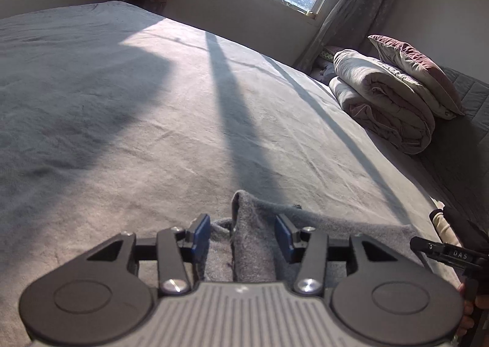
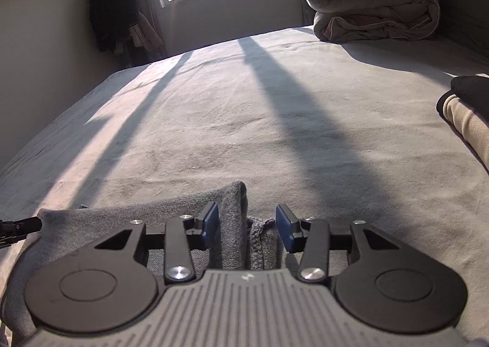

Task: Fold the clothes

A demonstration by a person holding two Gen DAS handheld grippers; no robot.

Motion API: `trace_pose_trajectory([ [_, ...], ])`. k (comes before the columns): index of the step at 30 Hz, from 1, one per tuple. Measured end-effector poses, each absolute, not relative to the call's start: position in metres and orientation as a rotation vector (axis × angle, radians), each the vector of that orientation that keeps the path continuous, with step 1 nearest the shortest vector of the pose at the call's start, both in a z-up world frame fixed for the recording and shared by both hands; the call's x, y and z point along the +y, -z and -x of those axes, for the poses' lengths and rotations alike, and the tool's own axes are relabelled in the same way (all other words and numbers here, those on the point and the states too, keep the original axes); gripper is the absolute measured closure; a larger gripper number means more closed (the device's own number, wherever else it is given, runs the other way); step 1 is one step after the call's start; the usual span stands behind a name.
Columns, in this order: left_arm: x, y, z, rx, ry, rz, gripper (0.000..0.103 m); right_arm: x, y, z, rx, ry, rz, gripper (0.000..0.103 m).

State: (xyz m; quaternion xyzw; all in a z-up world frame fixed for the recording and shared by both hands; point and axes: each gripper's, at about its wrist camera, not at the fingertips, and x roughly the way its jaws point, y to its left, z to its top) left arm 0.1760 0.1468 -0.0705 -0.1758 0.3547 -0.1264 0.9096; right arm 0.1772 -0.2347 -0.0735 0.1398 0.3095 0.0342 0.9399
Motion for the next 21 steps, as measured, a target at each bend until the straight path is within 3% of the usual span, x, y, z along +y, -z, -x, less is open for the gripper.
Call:
trace_pose_trajectory([
  [7,0.172,0.059,-0.156,0.857,0.301,0.445,0.035,-0.271,0.069,-0.142,0.732,-0.126,-0.48,0.047],
  [12,0.181,0.073,-0.144,0.916,0.348,0.61,0.029,-0.27,0.057,-0.12,0.685,-0.131,-0.479,0.047],
  [13,0.18,0.076,-0.144,0.916,0.348,0.626,0.029,-0.264,0.053,-0.118,0.665,-0.136,-0.456,0.049],
  [16,0.177,0.086,-0.143,0.899,0.345,0.677,0.029,-0.244,0.045,-0.113,0.614,-0.152,-0.396,0.068],
  [21,0.177,0.091,-0.138,0.834,0.332,0.743,0.03,-0.201,0.041,-0.116,0.561,-0.2,-0.319,0.073],
])
